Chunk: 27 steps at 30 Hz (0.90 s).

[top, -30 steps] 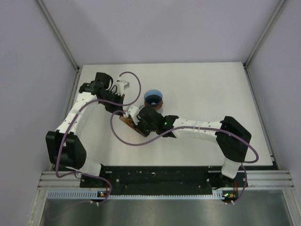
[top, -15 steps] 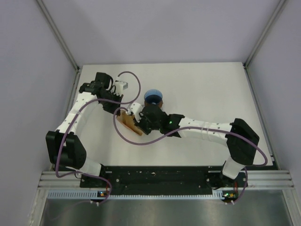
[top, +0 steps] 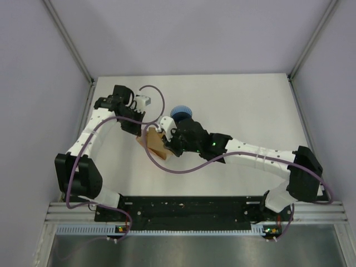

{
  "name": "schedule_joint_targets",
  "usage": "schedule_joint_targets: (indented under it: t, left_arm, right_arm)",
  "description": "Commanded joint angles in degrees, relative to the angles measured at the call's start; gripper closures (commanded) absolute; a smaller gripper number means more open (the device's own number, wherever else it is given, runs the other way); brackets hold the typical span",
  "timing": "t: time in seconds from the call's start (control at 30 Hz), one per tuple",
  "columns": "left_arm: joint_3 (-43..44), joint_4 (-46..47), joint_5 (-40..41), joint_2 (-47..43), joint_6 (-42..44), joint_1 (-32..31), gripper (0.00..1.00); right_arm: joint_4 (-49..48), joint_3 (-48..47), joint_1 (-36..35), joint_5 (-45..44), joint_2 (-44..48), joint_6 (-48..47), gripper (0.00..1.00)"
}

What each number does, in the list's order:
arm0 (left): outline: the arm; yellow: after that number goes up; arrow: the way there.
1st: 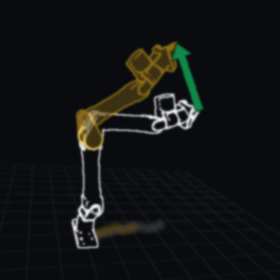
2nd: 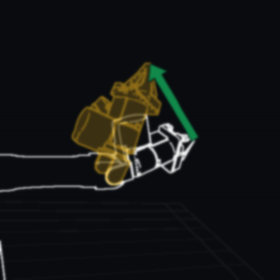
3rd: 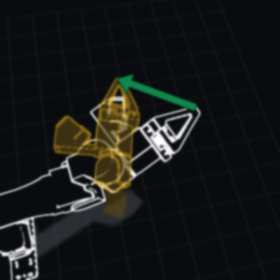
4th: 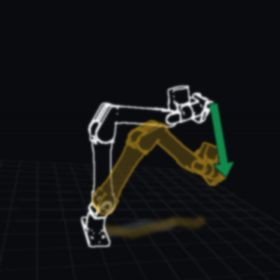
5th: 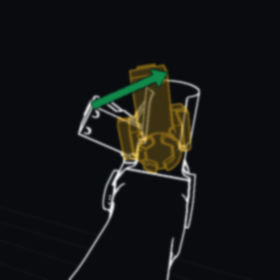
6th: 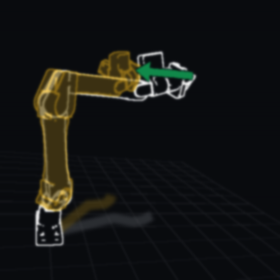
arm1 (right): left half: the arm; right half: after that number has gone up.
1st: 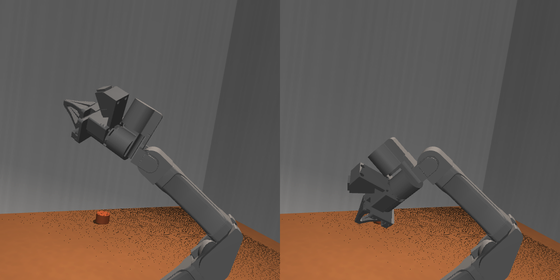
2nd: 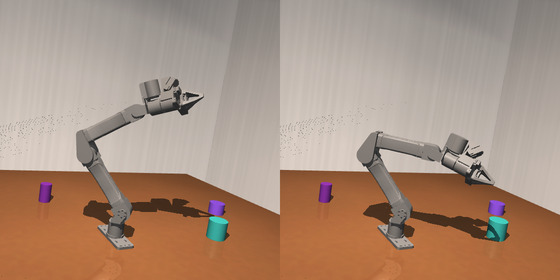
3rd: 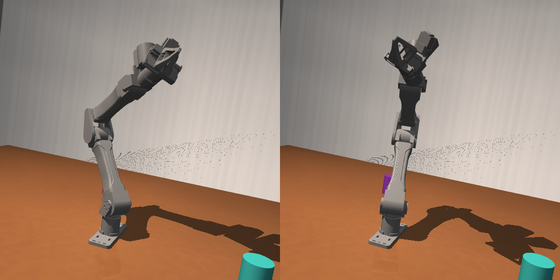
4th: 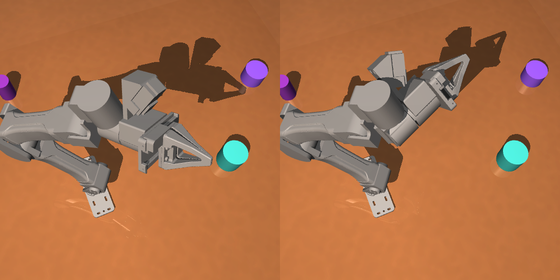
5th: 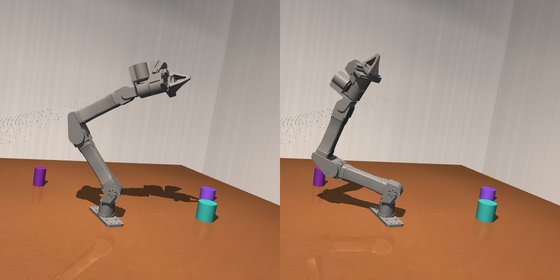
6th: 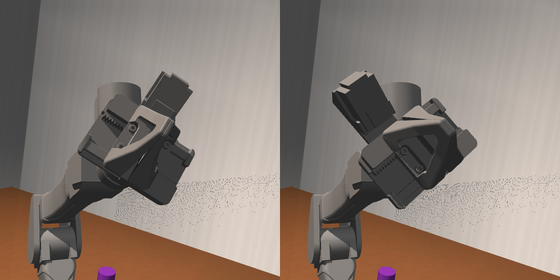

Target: Place the coffee filter in the dripper

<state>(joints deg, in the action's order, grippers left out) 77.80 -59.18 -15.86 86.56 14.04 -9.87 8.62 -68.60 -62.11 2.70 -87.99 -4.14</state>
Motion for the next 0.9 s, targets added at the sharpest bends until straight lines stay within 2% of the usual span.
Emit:
schedule_joint_targets:
  t: [0.0, 0.4, 0.87]
  left_arm:
    - [3.1, -0.5, 0.9, 0.4, 0.0, 0.3, 1.0]
    - [8.8, -0.5, 5.9, 3.3, -0.2, 4.4, 1.0]
    - [28.3, -4.6, 12.1, 20.8, 2.5, 5.7, 1.0]
  right_arm:
    - [0.2, -0.2, 0.1, 0.3, 5.7, -1.7, 1.0]
    - [6.4, -0.2, 1.9, -8.8, 13.7, -5.1, 1.0]
    - [9.3, 1.5, 3.6, -14.6, 18.9, -6.4, 1.0]
